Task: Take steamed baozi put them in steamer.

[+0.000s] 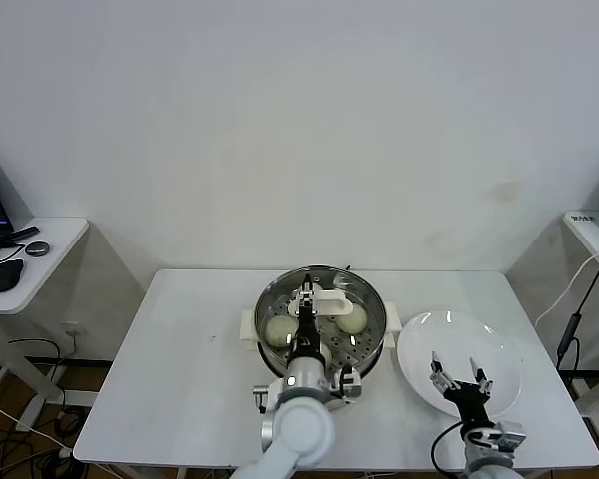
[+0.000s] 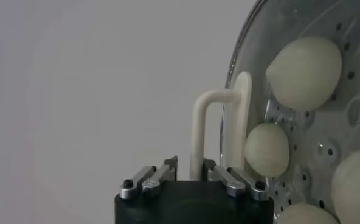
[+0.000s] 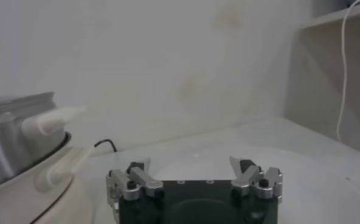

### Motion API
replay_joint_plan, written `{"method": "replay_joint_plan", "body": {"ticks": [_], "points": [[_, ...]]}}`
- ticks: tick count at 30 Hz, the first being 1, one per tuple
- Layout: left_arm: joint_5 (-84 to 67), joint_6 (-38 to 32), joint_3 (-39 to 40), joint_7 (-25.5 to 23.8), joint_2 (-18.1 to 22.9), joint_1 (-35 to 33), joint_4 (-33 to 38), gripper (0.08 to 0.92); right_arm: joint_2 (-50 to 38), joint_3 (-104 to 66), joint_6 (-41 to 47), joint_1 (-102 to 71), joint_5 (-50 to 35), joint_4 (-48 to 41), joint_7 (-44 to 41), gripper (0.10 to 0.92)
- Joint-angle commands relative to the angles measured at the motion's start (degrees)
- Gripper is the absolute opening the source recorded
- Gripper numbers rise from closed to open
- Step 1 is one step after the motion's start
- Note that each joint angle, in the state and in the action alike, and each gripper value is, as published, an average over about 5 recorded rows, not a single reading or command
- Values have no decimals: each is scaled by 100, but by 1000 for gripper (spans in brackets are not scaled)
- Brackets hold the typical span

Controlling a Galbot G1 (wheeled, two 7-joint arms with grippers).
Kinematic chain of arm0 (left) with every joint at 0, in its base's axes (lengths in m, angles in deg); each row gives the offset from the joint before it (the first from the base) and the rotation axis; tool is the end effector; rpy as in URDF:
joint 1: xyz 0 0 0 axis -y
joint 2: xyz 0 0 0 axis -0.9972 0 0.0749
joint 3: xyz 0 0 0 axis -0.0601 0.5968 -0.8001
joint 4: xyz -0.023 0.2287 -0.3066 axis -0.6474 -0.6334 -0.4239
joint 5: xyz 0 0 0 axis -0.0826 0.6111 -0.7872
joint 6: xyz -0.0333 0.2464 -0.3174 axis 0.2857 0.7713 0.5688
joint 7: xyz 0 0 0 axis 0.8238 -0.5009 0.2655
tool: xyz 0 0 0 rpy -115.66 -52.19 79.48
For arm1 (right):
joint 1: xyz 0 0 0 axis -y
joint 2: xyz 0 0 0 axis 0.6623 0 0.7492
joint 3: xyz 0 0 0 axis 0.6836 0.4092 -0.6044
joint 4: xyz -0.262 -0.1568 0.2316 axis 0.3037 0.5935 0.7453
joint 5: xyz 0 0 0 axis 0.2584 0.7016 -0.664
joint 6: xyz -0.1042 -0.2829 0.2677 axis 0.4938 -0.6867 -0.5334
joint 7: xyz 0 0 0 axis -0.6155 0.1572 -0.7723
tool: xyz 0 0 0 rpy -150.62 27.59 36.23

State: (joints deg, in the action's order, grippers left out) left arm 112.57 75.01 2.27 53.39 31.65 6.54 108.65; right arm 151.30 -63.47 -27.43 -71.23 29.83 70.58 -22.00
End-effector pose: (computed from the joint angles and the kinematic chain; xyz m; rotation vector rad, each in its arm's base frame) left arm 0.3058 -0.2246 -0.2745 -0.1157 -2.3357 -2.0860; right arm 0.2388 -0.1202 -0.4250 -0.1524 -2.9728 -0.2966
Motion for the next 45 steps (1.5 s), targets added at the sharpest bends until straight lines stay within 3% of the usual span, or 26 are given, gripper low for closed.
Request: {"method": "replay_joint_plan", "body": {"ticks": [1, 7, 12, 16, 19, 22, 25, 28, 35, 45], "points": [[-331, 4, 174, -505, -378, -659, 1568, 536, 11, 5, -14, 4, 24, -27, 7, 823], [-730, 15, -51, -582, -626, -1232, 2656, 710, 15, -38, 83, -34, 140, 41, -26, 823], [-2446, -99, -1348, -463, -644, -1786, 3646, 812, -51, 6, -90, -214, 388, 272, -348, 823], [-4629, -755, -2991, 368, -626, -2347, 3744, 822, -79, 103, -257, -482, 916, 540, -579, 823], [-6018, -1860, -4144, 1256, -538, -2795, 3296, 823, -124, 291, -221, -645, 949, 680, -487, 823], [-6666, -3113, -4664, 2016, -552, -3301, 2722, 823, -158, 412, -291, -728, 1044, 674, -366, 823], [-7189, -3894, -4788, 2424, -521, -3764, 2236, 823, -165, 437, -319, -777, 1055, 666, -292, 823], [-7733, -4152, -4724, 2530, -395, -4083, 1799, 823, -159, 457, -354, -814, 1013, 660, -267, 823], [-8698, -3317, -4569, 2052, -314, -4261, 1147, 823, -132, 507, -400, -895, 620, 570, 121, 823], [-8617, -3177, -4365, 2043, -251, -4667, 1525, 823, -362, 588, 161, -1589, 1344, 1312, 316, 823]]}}
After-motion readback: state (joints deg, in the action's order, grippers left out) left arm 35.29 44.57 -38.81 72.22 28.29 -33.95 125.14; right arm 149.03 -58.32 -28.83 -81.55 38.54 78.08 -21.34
